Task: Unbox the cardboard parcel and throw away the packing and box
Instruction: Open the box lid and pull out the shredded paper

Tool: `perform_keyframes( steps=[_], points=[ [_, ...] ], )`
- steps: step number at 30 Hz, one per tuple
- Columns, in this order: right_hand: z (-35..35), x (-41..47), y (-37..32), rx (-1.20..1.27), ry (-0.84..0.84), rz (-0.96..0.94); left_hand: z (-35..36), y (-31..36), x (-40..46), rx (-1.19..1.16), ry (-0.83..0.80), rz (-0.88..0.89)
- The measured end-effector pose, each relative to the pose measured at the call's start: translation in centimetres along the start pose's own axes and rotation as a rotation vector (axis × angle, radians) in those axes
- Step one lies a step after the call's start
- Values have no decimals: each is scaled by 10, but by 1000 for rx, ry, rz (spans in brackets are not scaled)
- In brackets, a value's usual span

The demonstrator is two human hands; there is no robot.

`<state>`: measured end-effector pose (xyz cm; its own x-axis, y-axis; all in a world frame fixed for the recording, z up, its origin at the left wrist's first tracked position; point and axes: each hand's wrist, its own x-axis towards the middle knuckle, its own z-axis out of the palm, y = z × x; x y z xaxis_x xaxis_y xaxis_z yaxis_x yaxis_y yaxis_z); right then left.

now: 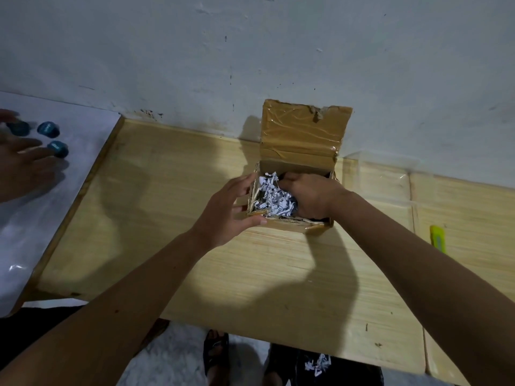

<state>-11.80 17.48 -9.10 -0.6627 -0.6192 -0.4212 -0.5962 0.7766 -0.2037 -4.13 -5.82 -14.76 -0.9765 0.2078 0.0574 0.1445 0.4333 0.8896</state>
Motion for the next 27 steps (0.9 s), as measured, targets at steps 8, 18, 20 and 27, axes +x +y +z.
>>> perform_keyframes(
  steps=[8,18,20,27],
  points=[
    [-2,-5,-10,-40,39,62,0,2,-1,-8,-1,-15],
    [-13,-16,5,120,135,44,-3,10,-1,45,-9,-24],
    [-19,-20,7,123,142,36,-3,11,0,52,-9,-24],
    [-39,-36,18,99,246,38,-1,13,0,95,23,11]
  ],
)
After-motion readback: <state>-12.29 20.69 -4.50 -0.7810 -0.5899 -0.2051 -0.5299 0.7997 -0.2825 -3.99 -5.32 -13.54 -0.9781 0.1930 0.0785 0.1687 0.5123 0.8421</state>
